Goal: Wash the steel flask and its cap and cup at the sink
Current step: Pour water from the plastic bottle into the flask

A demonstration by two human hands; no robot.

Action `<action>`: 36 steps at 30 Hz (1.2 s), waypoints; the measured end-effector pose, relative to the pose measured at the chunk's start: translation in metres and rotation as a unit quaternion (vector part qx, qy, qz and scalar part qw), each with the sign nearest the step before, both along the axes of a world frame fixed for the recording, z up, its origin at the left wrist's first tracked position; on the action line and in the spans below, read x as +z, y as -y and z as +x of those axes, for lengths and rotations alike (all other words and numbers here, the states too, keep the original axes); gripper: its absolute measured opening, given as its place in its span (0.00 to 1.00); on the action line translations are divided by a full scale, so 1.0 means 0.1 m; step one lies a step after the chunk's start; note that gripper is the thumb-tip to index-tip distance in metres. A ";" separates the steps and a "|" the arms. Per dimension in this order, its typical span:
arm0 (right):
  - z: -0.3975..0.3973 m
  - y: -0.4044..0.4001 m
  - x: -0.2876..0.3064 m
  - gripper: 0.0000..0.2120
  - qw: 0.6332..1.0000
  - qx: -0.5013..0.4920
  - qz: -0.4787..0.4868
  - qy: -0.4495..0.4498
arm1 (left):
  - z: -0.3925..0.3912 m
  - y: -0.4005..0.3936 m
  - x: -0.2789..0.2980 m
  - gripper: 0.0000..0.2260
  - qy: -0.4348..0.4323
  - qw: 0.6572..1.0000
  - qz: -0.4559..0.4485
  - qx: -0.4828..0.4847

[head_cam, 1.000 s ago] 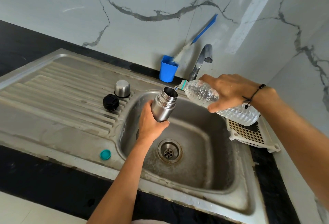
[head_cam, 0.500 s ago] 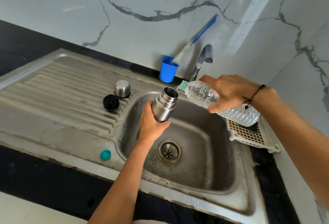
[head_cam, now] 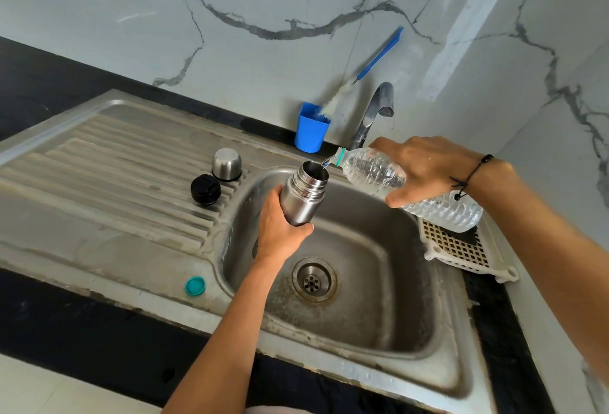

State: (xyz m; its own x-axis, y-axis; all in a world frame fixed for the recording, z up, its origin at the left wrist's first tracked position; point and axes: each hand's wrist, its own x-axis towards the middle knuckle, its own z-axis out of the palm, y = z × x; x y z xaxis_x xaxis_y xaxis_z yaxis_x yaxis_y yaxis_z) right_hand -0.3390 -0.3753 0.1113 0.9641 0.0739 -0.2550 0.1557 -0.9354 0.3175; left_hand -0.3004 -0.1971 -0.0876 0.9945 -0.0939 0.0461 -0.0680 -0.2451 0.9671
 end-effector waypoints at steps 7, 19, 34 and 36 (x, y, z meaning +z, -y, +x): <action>0.02 0.02 -0.01 0.37 1.000 0.003 0.004 0.003 | 0.00 -0.01 0.00 0.36 0.000 1.000 0.000 -0.001; 0.01 -0.02 0.03 0.37 1.000 0.000 0.000 0.002 | 0.02 -0.02 -0.03 0.35 0.006 1.000 0.000 0.003; 0.00 -0.06 0.08 0.36 1.000 0.003 0.001 0.002 | 0.02 -0.01 -0.03 0.36 0.003 1.000 0.003 -0.003; 0.00 -0.05 0.09 0.36 1.000 0.004 0.001 0.002 | 0.02 -0.01 -0.03 0.36 0.003 1.000 0.006 -0.005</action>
